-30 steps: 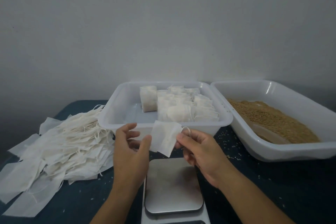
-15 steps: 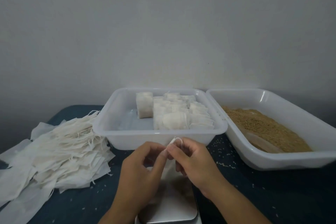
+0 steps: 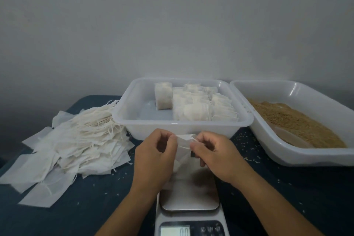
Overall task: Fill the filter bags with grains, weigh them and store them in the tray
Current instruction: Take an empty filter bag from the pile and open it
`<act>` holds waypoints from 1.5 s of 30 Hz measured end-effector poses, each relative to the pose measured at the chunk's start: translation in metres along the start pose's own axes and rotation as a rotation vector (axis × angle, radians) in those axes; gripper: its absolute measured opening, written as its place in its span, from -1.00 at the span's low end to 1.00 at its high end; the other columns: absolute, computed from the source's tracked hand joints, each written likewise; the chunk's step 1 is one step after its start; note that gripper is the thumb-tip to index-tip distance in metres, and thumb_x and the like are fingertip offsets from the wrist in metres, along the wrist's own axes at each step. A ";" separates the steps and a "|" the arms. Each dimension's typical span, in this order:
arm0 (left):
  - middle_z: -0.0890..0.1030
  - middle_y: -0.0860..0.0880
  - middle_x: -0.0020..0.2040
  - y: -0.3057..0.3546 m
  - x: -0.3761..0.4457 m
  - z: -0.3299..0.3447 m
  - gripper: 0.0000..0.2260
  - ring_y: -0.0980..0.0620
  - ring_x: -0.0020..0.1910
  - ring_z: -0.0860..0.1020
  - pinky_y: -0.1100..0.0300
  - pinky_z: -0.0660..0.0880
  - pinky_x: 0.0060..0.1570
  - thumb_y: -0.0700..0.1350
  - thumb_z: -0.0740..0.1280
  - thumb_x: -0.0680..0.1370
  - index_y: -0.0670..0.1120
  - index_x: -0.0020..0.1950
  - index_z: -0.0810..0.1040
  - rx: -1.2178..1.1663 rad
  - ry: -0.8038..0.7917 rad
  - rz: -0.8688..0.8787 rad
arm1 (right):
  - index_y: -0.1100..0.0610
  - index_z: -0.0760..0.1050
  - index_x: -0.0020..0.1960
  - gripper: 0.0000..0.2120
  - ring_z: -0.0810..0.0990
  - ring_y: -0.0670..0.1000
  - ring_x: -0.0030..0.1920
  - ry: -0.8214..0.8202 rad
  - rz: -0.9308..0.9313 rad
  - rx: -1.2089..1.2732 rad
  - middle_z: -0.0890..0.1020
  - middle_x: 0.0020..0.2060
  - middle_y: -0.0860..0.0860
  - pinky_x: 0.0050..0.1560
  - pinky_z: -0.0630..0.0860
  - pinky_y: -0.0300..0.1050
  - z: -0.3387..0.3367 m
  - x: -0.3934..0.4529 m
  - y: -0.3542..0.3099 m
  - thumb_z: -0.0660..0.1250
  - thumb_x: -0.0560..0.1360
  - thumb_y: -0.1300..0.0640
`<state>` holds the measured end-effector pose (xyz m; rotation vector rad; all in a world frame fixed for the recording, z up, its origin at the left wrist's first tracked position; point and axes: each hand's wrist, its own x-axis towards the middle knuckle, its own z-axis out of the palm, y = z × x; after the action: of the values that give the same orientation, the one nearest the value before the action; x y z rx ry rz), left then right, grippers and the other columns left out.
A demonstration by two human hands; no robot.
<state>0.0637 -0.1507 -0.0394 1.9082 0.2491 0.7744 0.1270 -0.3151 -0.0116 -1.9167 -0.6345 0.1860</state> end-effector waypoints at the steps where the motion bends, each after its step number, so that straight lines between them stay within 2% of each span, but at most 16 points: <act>1: 0.64 0.16 -0.27 0.000 0.000 0.000 -0.90 0.16 -0.26 0.62 0.38 0.48 -0.24 0.00 0.33 0.54 0.12 -0.16 0.58 0.028 0.008 0.019 | 0.15 0.57 -0.17 -0.77 0.57 -0.15 -0.42 0.001 0.022 -0.021 0.63 -0.39 -0.07 -0.35 0.51 -0.25 -0.001 0.000 0.000 0.39 0.61 0.05; 4: 0.59 0.16 -0.28 0.000 -0.001 -0.001 -0.91 0.17 -0.23 0.58 0.37 0.46 -0.24 -0.01 0.33 0.56 0.12 -0.15 0.54 0.160 0.025 0.127 | 0.05 0.57 -0.16 -0.76 0.53 -0.17 -0.39 0.013 0.001 -0.176 0.63 -0.29 -0.02 -0.32 0.49 -0.23 0.000 -0.003 -0.002 0.41 0.57 -0.09; 8: 0.55 0.19 -0.28 0.002 0.000 -0.005 -0.84 0.19 -0.25 0.55 0.27 0.46 -0.27 0.12 0.24 0.55 0.10 -0.14 0.53 0.277 0.048 0.218 | 0.02 0.53 -0.03 -0.84 0.51 -0.11 -0.35 0.295 -0.534 -0.395 0.54 -0.25 -0.17 -0.33 0.43 -0.36 -0.003 -0.006 -0.005 0.47 0.53 0.00; 11: 0.55 0.18 -0.28 0.003 0.002 -0.008 -0.81 0.19 -0.25 0.54 0.16 0.52 -0.25 0.12 0.25 0.55 0.06 -0.13 0.56 0.307 0.054 0.244 | 0.08 0.56 0.07 -0.83 0.43 -0.19 -0.38 0.211 -0.781 -0.519 0.61 -0.05 -0.13 -0.38 0.45 -0.34 -0.004 -0.007 -0.002 0.46 0.54 0.05; 13: 0.56 0.18 -0.28 0.001 0.001 -0.009 -0.88 0.18 -0.26 0.55 0.09 0.55 -0.26 0.04 0.34 0.56 0.05 -0.13 0.58 0.303 0.053 0.253 | 0.05 0.58 0.16 -0.76 0.40 -0.23 -0.33 0.139 -0.741 -0.652 0.66 0.02 -0.15 -0.38 0.54 -0.22 -0.003 -0.007 0.001 0.48 0.52 0.03; 16: 0.58 0.18 -0.29 0.004 0.000 -0.007 -0.89 0.15 -0.26 0.57 0.09 0.56 -0.27 0.00 0.35 0.57 0.08 -0.16 0.58 0.240 0.027 0.243 | 0.04 0.61 0.20 -0.74 0.57 -0.14 -0.27 0.077 -0.650 -0.715 0.70 0.01 -0.11 -0.34 0.61 -0.04 -0.001 -0.006 -0.001 0.47 0.54 0.02; 20: 0.64 0.12 -0.21 0.012 -0.001 -0.008 -0.87 0.05 -0.20 0.62 0.09 0.56 -0.20 0.07 0.31 0.54 0.09 -0.15 0.59 0.024 -0.072 0.191 | 0.05 0.64 0.04 -0.89 0.56 -0.08 -0.23 0.003 -0.617 -0.665 0.61 -0.14 -0.08 -0.30 0.56 -0.02 -0.004 -0.004 -0.006 0.39 0.54 0.07; 22: 0.66 0.13 -0.03 0.014 -0.001 -0.014 -0.82 0.06 0.00 0.64 0.18 0.56 -0.03 0.17 0.32 0.54 0.13 0.03 0.60 -0.089 -0.163 0.160 | 0.04 0.61 0.00 -0.87 0.52 -0.11 -0.21 -0.022 -0.547 -0.563 0.56 -0.14 -0.14 -0.23 0.53 -0.06 -0.008 -0.005 -0.008 0.32 0.56 0.02; 24: 0.60 0.22 0.24 0.015 -0.001 -0.021 -0.62 0.16 0.29 0.55 0.32 0.48 0.22 0.23 0.39 0.51 0.21 0.30 0.51 -0.140 -0.347 0.143 | 0.03 0.58 -0.01 -0.86 0.53 -0.08 -0.22 -0.045 -0.484 -0.454 0.55 -0.18 -0.16 -0.22 0.50 -0.09 -0.013 -0.005 -0.009 0.30 0.60 0.00; 26: 0.54 0.25 0.36 0.016 0.001 -0.023 -0.42 0.21 0.39 0.49 0.27 0.45 0.35 0.21 0.46 0.47 0.26 0.46 0.37 -0.176 -0.554 0.072 | 0.03 0.56 0.00 -0.92 0.53 -0.04 -0.32 -0.066 -0.426 -0.361 0.58 -0.28 -0.11 -0.30 0.48 -0.07 -0.018 -0.006 -0.010 0.32 0.63 0.06; 30: 0.66 0.07 0.22 0.026 0.012 -0.020 -0.56 0.05 0.22 0.63 -0.06 0.60 0.23 -0.03 0.46 0.47 0.20 0.33 0.53 -0.239 -0.767 -0.077 | -0.04 0.52 0.04 -0.90 0.56 -0.05 -0.47 -0.117 -0.319 -0.143 0.67 -0.28 -0.07 -0.39 0.51 -0.18 -0.029 -0.009 -0.016 0.25 0.70 0.07; 33: 0.69 0.00 0.06 0.038 0.021 -0.019 -0.65 0.02 0.02 0.66 0.09 0.62 0.01 -0.05 0.41 0.43 0.12 0.21 0.62 -0.315 -0.871 -0.143 | -0.05 0.54 0.18 -0.89 0.61 -0.03 -0.41 -0.225 -0.299 -0.022 0.72 -0.16 -0.02 -0.33 0.55 -0.19 -0.038 -0.012 -0.021 0.28 0.69 0.07; 35: 0.67 0.00 0.01 0.047 0.029 -0.016 -0.67 0.04 -0.01 0.62 0.11 0.56 -0.07 -0.02 0.38 0.42 0.09 0.19 0.62 -0.322 -0.940 -0.135 | -0.05 0.58 0.21 -0.84 0.64 -0.08 -0.34 -0.267 -0.304 0.049 0.73 -0.13 0.01 -0.30 0.55 -0.24 -0.046 -0.013 -0.024 0.33 0.66 0.10; 38: 0.63 -0.07 0.04 0.053 0.038 -0.008 -0.57 0.02 0.01 0.59 0.07 0.49 -0.08 -0.01 0.39 0.40 0.04 0.27 0.57 -0.331 -0.990 -0.162 | -0.14 0.62 0.08 -0.90 0.70 -0.02 -0.28 -0.262 -0.270 0.016 0.73 -0.12 0.01 -0.31 0.56 -0.22 -0.057 -0.014 -0.025 0.35 0.60 -0.03; 42: 0.62 -0.09 0.07 0.045 0.036 0.002 -0.57 -0.01 0.02 0.58 0.10 0.50 -0.08 -0.04 0.41 0.41 0.04 0.30 0.58 -0.429 -1.045 -0.205 | -0.08 0.57 0.09 -0.84 0.69 0.06 -0.40 -0.304 -0.223 -0.036 0.73 -0.11 0.05 -0.37 0.55 -0.14 -0.065 -0.016 -0.020 0.27 0.64 -0.11; 45: 0.62 -0.03 0.07 0.039 0.030 0.002 -0.61 0.01 0.04 0.59 0.12 0.51 -0.03 -0.03 0.43 0.45 0.05 0.28 0.59 -0.458 -1.076 -0.218 | -0.10 0.52 -0.05 -0.78 0.69 -0.02 -0.41 -0.310 -0.252 -0.208 0.70 -0.25 -0.11 -0.34 0.60 -0.09 -0.065 -0.018 -0.021 0.25 0.65 -0.20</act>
<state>0.0818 -0.1552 0.0059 1.5692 -0.3601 -0.3716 0.1313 -0.3700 0.0321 -2.0011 -1.1339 0.2667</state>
